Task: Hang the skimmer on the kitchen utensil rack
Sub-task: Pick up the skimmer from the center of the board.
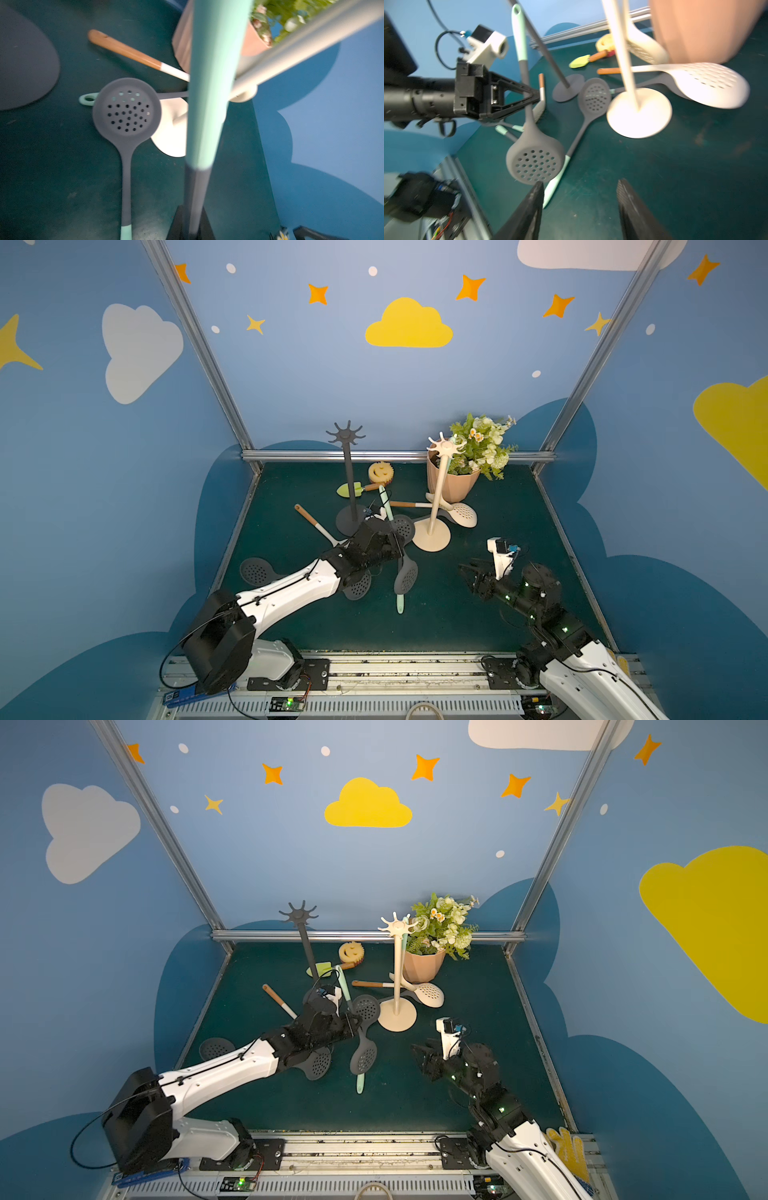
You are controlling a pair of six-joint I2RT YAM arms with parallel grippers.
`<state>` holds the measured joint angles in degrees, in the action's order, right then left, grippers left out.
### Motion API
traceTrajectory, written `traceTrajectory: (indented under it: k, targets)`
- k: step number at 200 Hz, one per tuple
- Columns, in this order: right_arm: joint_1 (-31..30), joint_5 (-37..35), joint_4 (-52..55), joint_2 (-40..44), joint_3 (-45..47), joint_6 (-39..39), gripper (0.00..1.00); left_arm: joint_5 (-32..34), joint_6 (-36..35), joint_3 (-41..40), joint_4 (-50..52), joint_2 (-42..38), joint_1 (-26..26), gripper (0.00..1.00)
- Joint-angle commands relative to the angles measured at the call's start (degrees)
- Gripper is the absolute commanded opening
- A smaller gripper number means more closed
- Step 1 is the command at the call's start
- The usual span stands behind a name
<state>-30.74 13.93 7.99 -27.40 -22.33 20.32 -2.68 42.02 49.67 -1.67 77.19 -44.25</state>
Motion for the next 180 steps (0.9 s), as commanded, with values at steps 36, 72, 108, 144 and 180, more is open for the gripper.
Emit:
traceTrajectory:
  k: [36,72,108,144,180]
  targets:
    - [-0.02,14.47,-4.28,-3.42,-5.60,-5.69,0.56,-27.57,-16.80,4.32,-5.77,-0.25,0.29,0.06]
    - [0.06,15.65,-6.77,-4.32,-6.40,-5.29,0.56,-34.78,-17.46,7.12,-6.68,0.33,0.16,0.03]
    - [0.06,19.62,-8.14,-7.41,-7.34,-5.10,0.56,-39.58,-18.35,9.65,-6.12,0.55,-0.09,0.04]
    - [0.06,23.79,-12.07,-9.13,-8.05,-3.15,0.57,-41.82,-19.91,11.18,-5.28,0.71,-0.30,0.03]
    - [0.17,26.71,-14.27,-10.53,-9.43,-0.76,0.57,-42.23,-21.01,11.48,-5.35,0.86,-0.31,0.03]
